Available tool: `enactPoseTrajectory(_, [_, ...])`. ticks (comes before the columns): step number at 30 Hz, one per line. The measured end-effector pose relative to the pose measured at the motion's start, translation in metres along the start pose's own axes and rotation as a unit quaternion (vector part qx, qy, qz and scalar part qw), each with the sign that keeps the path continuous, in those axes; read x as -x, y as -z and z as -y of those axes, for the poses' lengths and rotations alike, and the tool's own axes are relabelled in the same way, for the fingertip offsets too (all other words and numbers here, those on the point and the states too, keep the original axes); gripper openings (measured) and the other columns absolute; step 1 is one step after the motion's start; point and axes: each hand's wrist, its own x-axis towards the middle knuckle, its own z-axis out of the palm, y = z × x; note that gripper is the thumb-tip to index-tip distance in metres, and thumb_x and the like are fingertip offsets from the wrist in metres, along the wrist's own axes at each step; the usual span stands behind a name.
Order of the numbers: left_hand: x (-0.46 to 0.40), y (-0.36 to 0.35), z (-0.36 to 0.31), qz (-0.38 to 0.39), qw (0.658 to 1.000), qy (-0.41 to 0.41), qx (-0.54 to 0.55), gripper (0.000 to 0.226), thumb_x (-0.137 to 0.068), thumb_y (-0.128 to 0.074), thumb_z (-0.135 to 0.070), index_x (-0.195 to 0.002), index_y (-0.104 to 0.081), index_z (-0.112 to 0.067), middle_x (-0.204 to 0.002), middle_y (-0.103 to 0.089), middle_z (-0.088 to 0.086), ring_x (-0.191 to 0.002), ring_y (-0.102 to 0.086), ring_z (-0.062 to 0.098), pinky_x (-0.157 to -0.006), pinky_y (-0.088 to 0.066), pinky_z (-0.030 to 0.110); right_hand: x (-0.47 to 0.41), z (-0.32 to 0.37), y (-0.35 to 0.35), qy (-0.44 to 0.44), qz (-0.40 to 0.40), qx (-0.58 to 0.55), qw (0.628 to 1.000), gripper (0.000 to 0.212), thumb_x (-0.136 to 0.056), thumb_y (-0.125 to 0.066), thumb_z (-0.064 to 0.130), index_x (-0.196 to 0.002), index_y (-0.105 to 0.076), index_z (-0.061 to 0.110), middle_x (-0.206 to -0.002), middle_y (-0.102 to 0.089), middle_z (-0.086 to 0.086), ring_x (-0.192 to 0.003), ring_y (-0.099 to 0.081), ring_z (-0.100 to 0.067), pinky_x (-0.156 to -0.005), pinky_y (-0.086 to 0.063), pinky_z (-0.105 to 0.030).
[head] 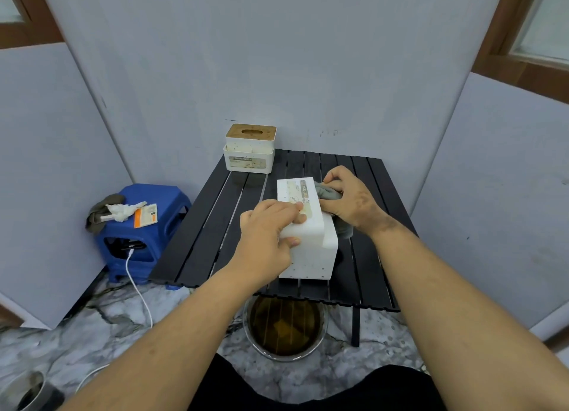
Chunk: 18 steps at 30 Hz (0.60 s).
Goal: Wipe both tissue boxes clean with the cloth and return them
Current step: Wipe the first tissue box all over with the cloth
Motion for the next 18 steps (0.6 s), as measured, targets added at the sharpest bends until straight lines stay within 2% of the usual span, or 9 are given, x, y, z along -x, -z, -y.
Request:
enactPoseTrajectory(2, [0.0,-0.001,-0.002,-0.002,1.0,0.002,-0.015,0.043,-0.071,-0.081,0.004,-0.105,-0.069,-0.02,-0.124,-0.061,-0.021,-0.12,-0.042,0.002,-0.091,-0.02,0.033,-0.001,0.002,0.007,-0.008,0.041,0.0,0.999,0.049,-0.071,-0.088,0.023,-0.099,-0.05,0.015,-0.086,-0.075,0.0,-0.077,-0.067,-0.014,-0.078,-0.057,-0.031])
enactPoseTrajectory(4, [0.001,-0.002,-0.004,-0.004,0.999,0.004,-0.033,0.042,-0.072,-0.08,0.002,-0.104,-0.068,-0.021,-0.126,-0.065,-0.016,-0.122,-0.045,0.008,-0.089,-0.019,0.03,0.001,0.003,0.009,-0.012,0.045,-0.005,0.999,0.049,-0.069,-0.089,0.022,-0.097,-0.051,0.014,-0.085,-0.076,0.001,-0.076,-0.066,-0.01,-0.078,-0.057,-0.032])
enactPoseTrajectory(8, [0.0,0.001,-0.009,0.001,0.999,0.009,-0.044,0.04,-0.074,-0.08,-0.002,-0.107,-0.068,-0.022,-0.126,-0.064,-0.014,-0.122,-0.045,0.01,-0.087,-0.017,0.029,0.009,-0.003,0.007,-0.01,-0.062,-0.015,0.998,0.048,-0.067,-0.091,0.021,-0.096,-0.053,0.016,-0.082,-0.074,-0.001,-0.075,-0.067,-0.005,-0.073,-0.055,-0.02])
enactPoseTrajectory(11, [0.001,0.003,-0.011,0.003,0.999,0.017,-0.052,0.038,-0.076,-0.08,-0.005,-0.107,-0.067,-0.023,-0.125,-0.063,-0.015,-0.121,-0.043,0.007,-0.088,-0.016,0.028,0.018,-0.009,0.008,-0.01,-0.121,-0.049,0.991,0.045,-0.07,-0.088,0.017,-0.099,-0.055,0.016,-0.087,-0.074,0.0,-0.081,-0.071,-0.011,-0.074,-0.056,-0.021])
enactPoseTrajectory(16, [0.002,0.004,-0.009,0.0,0.998,0.016,-0.054,0.039,-0.076,-0.08,-0.004,-0.107,-0.067,-0.023,-0.122,-0.063,-0.017,-0.118,-0.042,0.003,-0.088,-0.017,0.03,0.046,0.001,0.016,-0.011,-0.08,-0.056,0.995,0.036,-0.07,-0.087,0.01,-0.098,-0.066,0.017,-0.097,-0.074,0.004,-0.091,-0.07,-0.005,-0.079,-0.054,-0.015])
enactPoseTrajectory(18, [0.001,0.002,-0.009,0.003,0.999,0.012,-0.053,0.039,-0.076,-0.079,-0.004,-0.108,-0.066,-0.023,-0.122,-0.064,-0.016,-0.12,-0.044,0.007,-0.088,-0.017,0.031,0.061,0.001,0.019,-0.019,-0.078,-0.05,0.995,0.034,-0.07,-0.087,0.009,-0.096,-0.067,0.018,-0.097,-0.074,0.003,-0.092,-0.071,-0.007,-0.081,-0.055,-0.018])
